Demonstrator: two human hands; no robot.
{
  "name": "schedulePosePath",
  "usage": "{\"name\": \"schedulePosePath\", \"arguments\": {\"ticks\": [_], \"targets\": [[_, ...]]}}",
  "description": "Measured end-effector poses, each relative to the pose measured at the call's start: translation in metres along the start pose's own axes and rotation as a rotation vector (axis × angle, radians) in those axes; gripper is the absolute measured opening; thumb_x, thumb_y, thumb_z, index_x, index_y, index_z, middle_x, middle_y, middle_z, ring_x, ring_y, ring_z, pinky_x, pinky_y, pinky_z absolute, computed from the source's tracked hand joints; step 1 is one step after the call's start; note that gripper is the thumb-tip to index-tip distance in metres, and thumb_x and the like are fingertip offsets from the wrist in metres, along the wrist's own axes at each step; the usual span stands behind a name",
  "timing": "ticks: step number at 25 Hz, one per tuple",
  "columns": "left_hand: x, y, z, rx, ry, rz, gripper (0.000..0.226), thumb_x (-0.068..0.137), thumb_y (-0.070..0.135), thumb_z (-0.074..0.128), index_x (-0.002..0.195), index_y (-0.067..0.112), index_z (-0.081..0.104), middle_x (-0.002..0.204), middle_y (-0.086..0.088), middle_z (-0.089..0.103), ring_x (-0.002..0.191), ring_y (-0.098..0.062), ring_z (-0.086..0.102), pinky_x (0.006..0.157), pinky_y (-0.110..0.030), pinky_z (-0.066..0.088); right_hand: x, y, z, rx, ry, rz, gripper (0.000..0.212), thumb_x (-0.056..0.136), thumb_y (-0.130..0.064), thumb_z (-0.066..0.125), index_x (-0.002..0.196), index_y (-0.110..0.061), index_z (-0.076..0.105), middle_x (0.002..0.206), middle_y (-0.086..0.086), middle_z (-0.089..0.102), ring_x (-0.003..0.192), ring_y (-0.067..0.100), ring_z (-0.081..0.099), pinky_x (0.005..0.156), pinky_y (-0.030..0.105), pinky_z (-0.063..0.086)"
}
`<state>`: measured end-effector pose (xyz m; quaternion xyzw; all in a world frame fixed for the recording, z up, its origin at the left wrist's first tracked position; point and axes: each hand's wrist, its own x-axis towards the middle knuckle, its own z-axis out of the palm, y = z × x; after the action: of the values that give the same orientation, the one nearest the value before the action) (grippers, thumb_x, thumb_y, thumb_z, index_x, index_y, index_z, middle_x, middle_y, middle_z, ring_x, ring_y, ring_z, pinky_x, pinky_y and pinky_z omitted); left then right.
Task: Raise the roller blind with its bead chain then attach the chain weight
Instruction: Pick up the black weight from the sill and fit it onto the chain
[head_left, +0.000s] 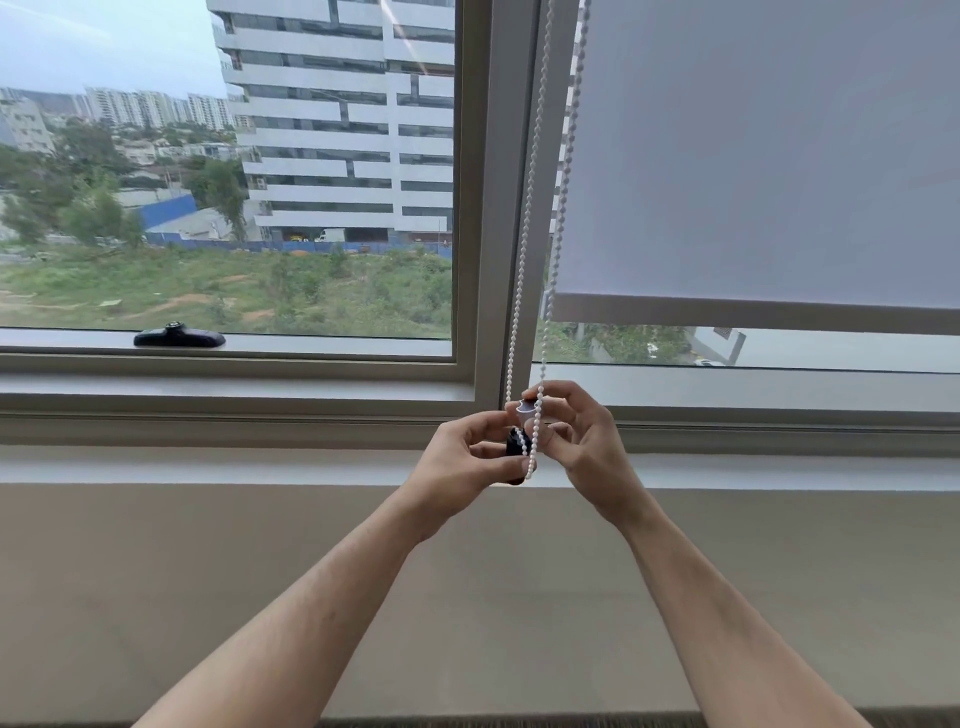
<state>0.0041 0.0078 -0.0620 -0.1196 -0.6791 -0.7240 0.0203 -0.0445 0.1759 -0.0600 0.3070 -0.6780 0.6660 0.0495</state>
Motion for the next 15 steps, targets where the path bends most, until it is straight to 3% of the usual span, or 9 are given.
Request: {"name": "schedulePosePath", "arguments": {"ticks": [4, 7, 9, 10, 13, 15], "targets": [[-0.001, 0.001, 0.001, -0.013, 0.011, 0.008, 0.041, 0.077, -0.004, 0.076, 0.113, 0.015, 0.071, 0.091, -0.003, 0.075, 0.079, -0.017, 0.070, 0.073, -0.025, 0.056, -0.005, 0.000, 0.004, -0.022, 0.005, -0.013, 0.026, 0.081, -0.009, 0.073, 0.102, -0.022, 0.064, 0.103, 0.005, 0.075, 0.090, 0.050, 0.059, 0.074, 0.063, 0.046], [-0.002, 0.001, 0.001, 0.004, 0.014, 0.001, 0.038, 0.077, -0.003, 0.076, 0.110, 0.016, 0.072, 0.090, -0.006, 0.074, 0.080, -0.020, 0.069, 0.077, -0.030, 0.058, -0.005, -0.001, 0.003, -0.042, 0.003, 0.026, 0.026, 0.078, -0.017, 0.077, 0.102, -0.022, 0.068, 0.095, 0.031, 0.061, 0.071, 0.039, 0.051, 0.073, 0.065, 0.048], [-0.005, 0.001, 0.001, 0.012, 0.011, 0.002, 0.037, 0.077, -0.003, 0.076, 0.108, 0.017, 0.073, 0.091, -0.008, 0.074, 0.081, -0.020, 0.068, 0.078, -0.030, 0.058, -0.006, -0.003, 0.003, -0.046, -0.028, 0.035, 0.026, 0.080, -0.016, 0.076, 0.104, -0.021, 0.070, 0.092, 0.037, 0.057, 0.072, 0.032, 0.050, 0.072, 0.063, 0.050], [-0.006, 0.002, 0.001, 0.015, 0.007, 0.005, 0.037, 0.077, -0.003, 0.076, 0.107, 0.017, 0.073, 0.092, -0.008, 0.074, 0.081, -0.020, 0.068, 0.078, -0.030, 0.058, -0.007, -0.005, 0.003, -0.043, -0.045, 0.028, 0.025, 0.081, -0.015, 0.075, 0.105, -0.021, 0.070, 0.094, 0.033, 0.061, 0.074, 0.030, 0.053, 0.072, 0.060, 0.052], [-0.008, 0.004, 0.002, 0.021, -0.006, 0.011, 0.037, 0.077, -0.004, 0.076, 0.108, 0.016, 0.073, 0.087, -0.004, 0.074, 0.078, -0.018, 0.068, 0.077, -0.030, 0.058, -0.008, -0.011, 0.002, -0.022, -0.080, 0.006, 0.025, 0.085, -0.012, 0.071, 0.105, -0.026, 0.071, 0.094, 0.000, 0.073, 0.080, 0.016, 0.059, 0.071, 0.034, 0.053], [-0.008, 0.006, 0.002, 0.010, -0.007, 0.006, 0.039, 0.077, -0.006, 0.076, 0.110, 0.014, 0.072, 0.084, 0.000, 0.073, 0.076, -0.017, 0.067, 0.075, -0.028, 0.057, -0.007, -0.012, -0.001, -0.039, -0.081, -0.002, 0.024, 0.086, -0.013, 0.070, 0.105, -0.027, 0.071, 0.096, -0.004, 0.072, 0.080, 0.015, 0.058, 0.072, 0.033, 0.051]]}}
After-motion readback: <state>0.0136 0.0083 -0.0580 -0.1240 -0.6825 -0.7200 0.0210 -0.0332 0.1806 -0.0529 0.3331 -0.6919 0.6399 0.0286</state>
